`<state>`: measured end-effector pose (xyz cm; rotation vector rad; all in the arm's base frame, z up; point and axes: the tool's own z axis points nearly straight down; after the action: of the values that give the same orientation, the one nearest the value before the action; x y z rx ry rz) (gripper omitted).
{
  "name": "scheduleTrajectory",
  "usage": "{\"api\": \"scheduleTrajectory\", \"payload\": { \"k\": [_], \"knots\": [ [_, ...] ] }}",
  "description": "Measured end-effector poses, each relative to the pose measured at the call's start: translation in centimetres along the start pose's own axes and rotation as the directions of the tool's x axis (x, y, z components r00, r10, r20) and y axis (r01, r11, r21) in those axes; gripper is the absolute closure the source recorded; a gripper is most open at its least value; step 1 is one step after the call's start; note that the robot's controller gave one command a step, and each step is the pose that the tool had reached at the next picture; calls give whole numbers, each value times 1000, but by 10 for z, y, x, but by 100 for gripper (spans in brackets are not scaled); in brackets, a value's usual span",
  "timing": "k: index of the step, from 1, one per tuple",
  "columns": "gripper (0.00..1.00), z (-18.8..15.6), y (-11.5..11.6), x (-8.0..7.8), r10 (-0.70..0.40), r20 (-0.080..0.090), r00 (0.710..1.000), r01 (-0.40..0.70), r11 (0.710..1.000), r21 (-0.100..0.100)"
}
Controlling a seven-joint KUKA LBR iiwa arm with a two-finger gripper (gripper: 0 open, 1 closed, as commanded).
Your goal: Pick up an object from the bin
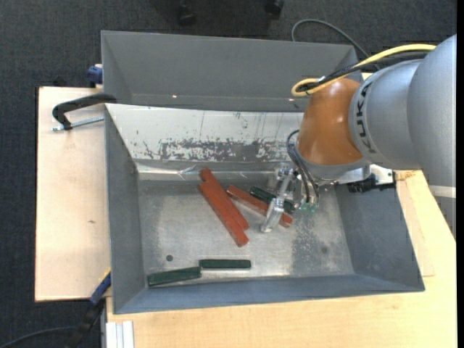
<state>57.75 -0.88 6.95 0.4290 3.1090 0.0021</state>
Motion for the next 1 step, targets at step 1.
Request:
{"api": "scheduleTrajectory", "payload": {
  "k": [1],
  "knots": [
    [0, -1, 1, -1, -1, 2, 1000, 1, 1000, 0]
  ]
}}
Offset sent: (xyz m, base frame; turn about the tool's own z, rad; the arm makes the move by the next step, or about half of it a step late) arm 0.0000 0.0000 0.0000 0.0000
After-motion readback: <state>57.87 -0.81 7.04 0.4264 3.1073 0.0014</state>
